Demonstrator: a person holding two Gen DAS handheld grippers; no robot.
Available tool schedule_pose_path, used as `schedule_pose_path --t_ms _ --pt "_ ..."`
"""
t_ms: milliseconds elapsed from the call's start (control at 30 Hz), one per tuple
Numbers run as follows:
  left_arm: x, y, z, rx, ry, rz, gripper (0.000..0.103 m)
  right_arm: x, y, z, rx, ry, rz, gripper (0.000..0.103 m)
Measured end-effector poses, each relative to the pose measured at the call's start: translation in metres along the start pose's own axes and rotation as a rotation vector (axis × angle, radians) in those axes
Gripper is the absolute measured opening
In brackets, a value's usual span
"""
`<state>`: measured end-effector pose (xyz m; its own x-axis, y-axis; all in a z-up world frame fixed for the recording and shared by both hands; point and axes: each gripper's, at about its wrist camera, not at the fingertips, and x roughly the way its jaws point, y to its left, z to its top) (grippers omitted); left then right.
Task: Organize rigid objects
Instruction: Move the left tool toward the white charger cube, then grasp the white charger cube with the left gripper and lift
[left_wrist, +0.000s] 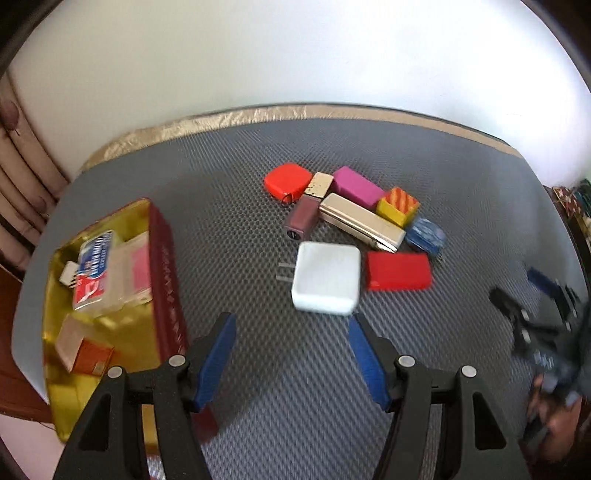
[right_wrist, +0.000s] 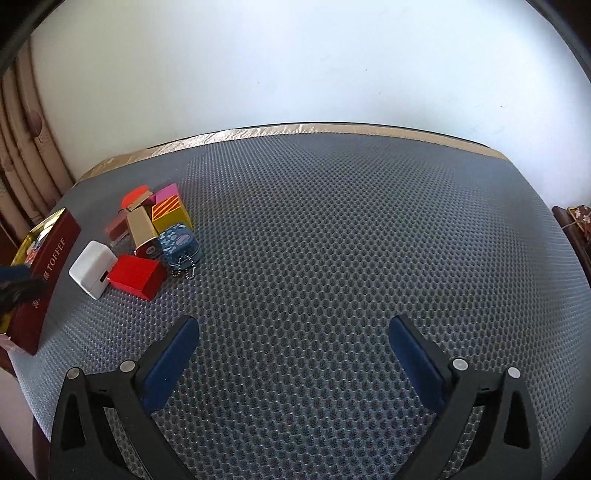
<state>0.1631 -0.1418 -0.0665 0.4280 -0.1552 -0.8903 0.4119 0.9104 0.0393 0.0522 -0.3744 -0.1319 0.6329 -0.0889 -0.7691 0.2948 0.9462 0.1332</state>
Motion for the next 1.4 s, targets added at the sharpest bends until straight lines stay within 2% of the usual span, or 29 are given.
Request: schedule_pose_path --t_ms 67,200,400,667,733,833,900,1067,1200,1233,1267,1400 --pt "0.015 0.003 0.011 -0.01 0.04 -0.029 0.065 0.0 0.001 0.0 -0.003 0.002 0.011 0.102" --pt "0.027 0.005 0.024 -0.003 0.061 -0.081 0.065 0.0 0.001 0.0 -0.005 0.003 0.034 0.102" --pt "0.04 -0.005 0.035 0.069 0.076 -0.114 0.065 0.002 0.002 0.0 -0.01 0.01 0.054 0.102" --pt "0.05 -0.011 0.048 0.135 0.062 -0.089 0.074 0.005 0.001 0.0 -0.012 0.016 0.068 0.102" --pt "0.054 -0.012 0.046 0.142 0.074 -0.108 0.076 0.005 0.001 0.0 -0.013 0.016 0.068 0.102" --pt "0.074 -0.016 0.042 0.181 0.159 -0.076 0.077 0.006 0.002 0.0 -0.014 0.02 0.07 0.102" --pt "0.077 -0.018 0.038 0.199 0.146 -0.071 0.077 0.007 0.002 0.0 -0.015 0.021 0.07 0.102" --pt "0.075 -0.005 0.043 0.11 0.101 -0.104 0.076 0.007 0.004 0.0 -0.014 0.023 0.069 0.102" --pt "0.081 -0.002 0.048 0.101 0.106 -0.107 0.076 0.009 0.006 0.001 -0.015 0.026 0.069 0.102" --pt "0.083 -0.001 0.049 0.099 0.1 -0.107 0.072 0.009 0.006 0.001 -0.015 0.026 0.069 0.102" --pt "0.084 -0.001 0.048 0.095 0.101 -0.101 0.067 0.009 0.006 0.001 -0.015 0.026 0.069 0.102" --pt "0.079 0.0 0.04 0.046 0.067 -0.045 0.067 0.009 0.006 0.001 -0.015 0.028 0.068 0.102"
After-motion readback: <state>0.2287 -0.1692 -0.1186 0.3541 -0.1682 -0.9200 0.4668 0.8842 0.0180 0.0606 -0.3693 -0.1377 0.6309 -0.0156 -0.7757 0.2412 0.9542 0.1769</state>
